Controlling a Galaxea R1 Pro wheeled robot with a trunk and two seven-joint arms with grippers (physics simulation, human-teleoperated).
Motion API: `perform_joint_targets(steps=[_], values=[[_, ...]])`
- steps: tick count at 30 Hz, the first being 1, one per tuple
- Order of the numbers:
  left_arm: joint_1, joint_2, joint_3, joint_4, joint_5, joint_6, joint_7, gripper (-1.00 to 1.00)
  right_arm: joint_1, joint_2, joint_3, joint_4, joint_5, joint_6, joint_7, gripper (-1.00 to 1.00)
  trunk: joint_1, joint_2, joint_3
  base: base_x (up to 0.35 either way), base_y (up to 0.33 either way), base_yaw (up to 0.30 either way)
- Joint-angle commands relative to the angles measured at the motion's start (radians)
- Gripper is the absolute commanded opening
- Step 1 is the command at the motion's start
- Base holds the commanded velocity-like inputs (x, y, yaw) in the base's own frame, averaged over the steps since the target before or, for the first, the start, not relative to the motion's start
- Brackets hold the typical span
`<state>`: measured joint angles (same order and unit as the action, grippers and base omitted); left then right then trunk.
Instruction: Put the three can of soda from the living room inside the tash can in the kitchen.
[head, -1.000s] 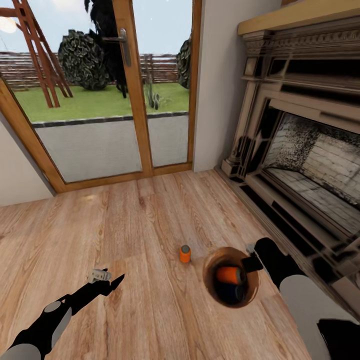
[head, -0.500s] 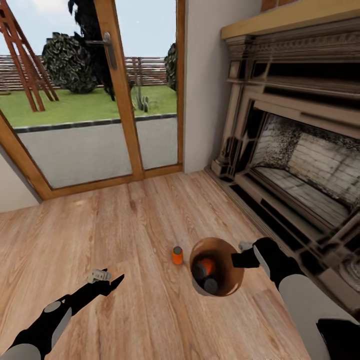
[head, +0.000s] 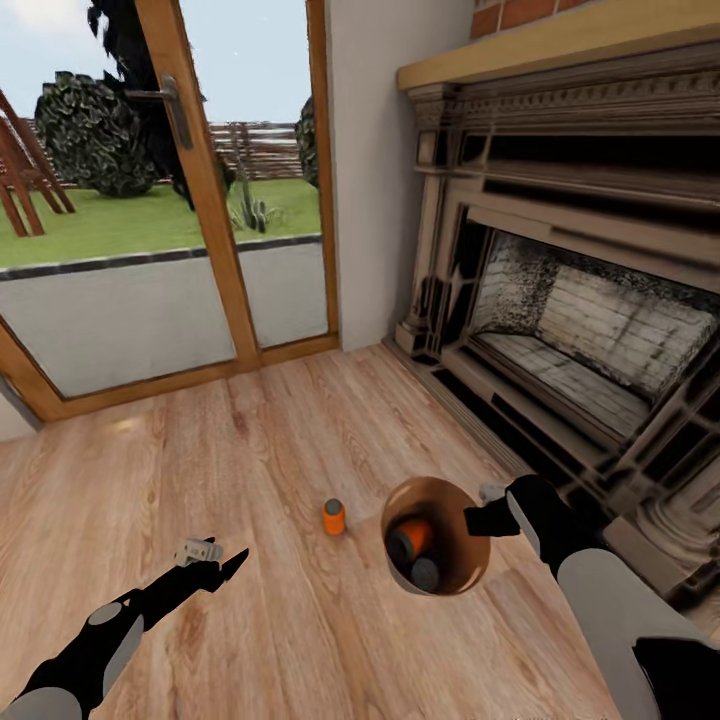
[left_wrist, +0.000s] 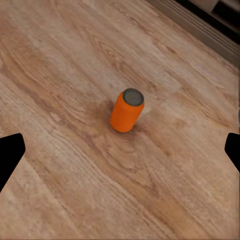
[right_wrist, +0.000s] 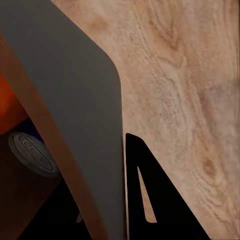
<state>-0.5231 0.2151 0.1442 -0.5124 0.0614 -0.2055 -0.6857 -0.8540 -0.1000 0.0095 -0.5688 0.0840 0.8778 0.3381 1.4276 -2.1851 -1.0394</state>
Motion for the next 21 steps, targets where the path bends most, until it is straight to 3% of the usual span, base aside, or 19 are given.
perform_joint_targets(steps=[1,10,21], values=[[0.0,0.0,0.0,0.0,0.0,0.0,0.0,1.0,0.0,0.0,-0.002,0.0,-0.029,0.004,0.004,-1.0,0.0,0.0,0.001,0.056,0.0,-0.195],[0.0,0.001,0.0,0.0,0.0,0.004,0.001,1.0,0.0,0.0,-0.002,-0.001,-0.029,0.004,0.003,-1.0,0.0,0.0,0.012,0.274,0.0,-0.195],[0.0,0.001,0.0,0.0,0.0,0.005,0.003,1.0,0.0,-0.001,-0.005,0.0,-0.03,0.004,0.001,-1.0,0.0,0.0,0.017,0.324,0.0,-0.09]])
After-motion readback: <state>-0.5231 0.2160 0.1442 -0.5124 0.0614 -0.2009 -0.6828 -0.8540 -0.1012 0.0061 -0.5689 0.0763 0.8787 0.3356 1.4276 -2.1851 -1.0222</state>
